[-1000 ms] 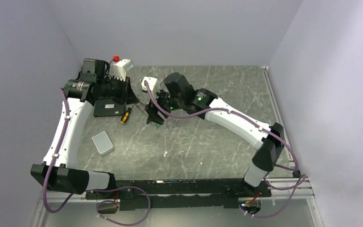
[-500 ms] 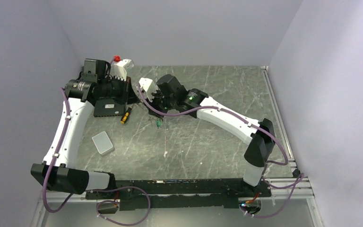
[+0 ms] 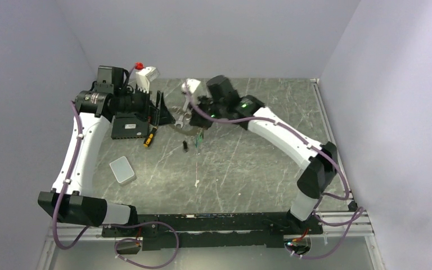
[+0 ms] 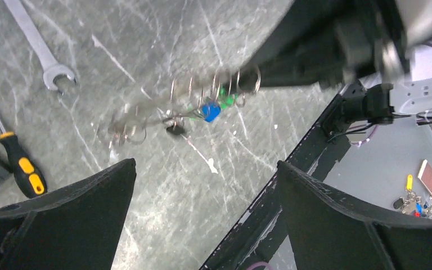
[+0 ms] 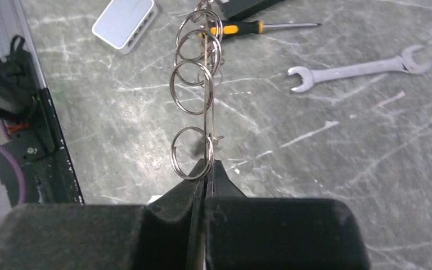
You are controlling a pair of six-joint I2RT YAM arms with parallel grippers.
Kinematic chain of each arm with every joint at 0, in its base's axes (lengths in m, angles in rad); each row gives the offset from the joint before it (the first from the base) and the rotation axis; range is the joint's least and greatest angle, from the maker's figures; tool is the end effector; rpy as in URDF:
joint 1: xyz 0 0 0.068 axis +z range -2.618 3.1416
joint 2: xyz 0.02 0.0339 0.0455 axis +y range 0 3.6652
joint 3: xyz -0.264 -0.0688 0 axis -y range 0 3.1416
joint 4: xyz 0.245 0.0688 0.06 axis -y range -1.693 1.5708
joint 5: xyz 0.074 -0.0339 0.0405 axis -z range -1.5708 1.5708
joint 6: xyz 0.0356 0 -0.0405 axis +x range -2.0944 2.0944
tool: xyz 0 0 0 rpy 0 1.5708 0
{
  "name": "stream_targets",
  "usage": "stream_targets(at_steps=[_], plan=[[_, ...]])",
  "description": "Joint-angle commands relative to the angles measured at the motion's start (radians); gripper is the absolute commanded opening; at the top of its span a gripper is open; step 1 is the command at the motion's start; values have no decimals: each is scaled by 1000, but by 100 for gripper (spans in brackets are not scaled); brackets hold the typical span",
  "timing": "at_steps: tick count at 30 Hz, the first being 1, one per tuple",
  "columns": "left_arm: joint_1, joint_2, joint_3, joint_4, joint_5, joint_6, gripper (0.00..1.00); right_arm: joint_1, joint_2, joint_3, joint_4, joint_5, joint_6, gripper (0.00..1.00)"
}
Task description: Remove the keys from the keyring
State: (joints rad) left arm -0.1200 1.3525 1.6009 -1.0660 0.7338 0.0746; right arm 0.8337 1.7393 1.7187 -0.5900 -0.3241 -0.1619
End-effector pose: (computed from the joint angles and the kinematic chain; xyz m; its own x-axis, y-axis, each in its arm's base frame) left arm 0.2496 -0.0541 0.4164 -0.6817 0.1380 -0.7185 0.5961 0.6741 -0.4362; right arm 0.2596 0.3029 0.3669 -0.2389 -0.4905 -0.8380 -0.9279 0.3697 0.0481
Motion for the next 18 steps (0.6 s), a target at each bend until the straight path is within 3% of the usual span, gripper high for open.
stream_targets(at_steps=[1,9,18], plan=[[18,-26,83,8,110,57,99,-173,-155,-44,142,-259,130,0],[72,-72,13,198,240,-42,99,-369,-300,-126,369,-539,348,0],[74,-185,-231,732,494,-434,99,-424,-357,-253,744,-760,724,0]])
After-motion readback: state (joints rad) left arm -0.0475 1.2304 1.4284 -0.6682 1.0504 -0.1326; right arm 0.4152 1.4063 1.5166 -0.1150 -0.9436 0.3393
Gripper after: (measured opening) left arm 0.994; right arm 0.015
